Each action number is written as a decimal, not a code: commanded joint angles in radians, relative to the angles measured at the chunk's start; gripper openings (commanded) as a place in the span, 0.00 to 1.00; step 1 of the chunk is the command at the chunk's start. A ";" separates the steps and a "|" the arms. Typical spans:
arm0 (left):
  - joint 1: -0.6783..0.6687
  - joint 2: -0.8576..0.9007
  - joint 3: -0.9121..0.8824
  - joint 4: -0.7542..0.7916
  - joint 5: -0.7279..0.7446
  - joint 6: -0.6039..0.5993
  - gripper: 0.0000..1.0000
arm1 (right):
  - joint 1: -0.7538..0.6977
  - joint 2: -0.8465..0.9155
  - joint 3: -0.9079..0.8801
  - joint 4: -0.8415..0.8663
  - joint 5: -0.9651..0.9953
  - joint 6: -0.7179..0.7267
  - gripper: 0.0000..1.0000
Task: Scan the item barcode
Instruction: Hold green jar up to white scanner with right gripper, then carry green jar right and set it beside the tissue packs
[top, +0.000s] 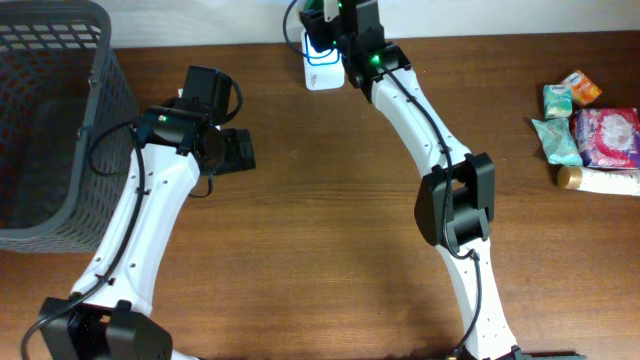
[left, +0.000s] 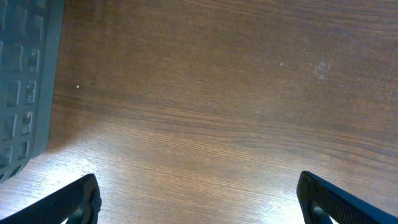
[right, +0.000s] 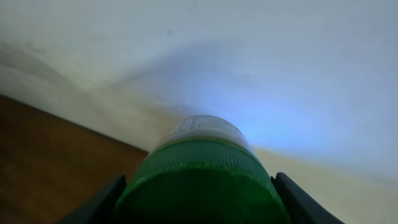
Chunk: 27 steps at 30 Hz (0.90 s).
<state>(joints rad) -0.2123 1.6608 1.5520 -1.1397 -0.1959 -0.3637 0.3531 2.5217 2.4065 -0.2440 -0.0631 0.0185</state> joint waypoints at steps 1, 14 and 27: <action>-0.003 -0.004 0.002 0.001 -0.011 -0.010 0.99 | -0.006 -0.002 0.028 0.029 0.043 -0.040 0.54; -0.003 -0.004 0.002 0.001 -0.011 -0.010 0.99 | -0.283 -0.238 0.030 -0.480 0.173 -0.011 0.57; -0.003 -0.004 0.002 0.001 -0.011 -0.010 0.99 | -0.668 -0.145 -0.151 -0.682 0.162 -0.010 0.63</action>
<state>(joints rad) -0.2123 1.6608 1.5520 -1.1400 -0.1959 -0.3634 -0.2924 2.3531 2.2971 -0.9615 0.1051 0.0025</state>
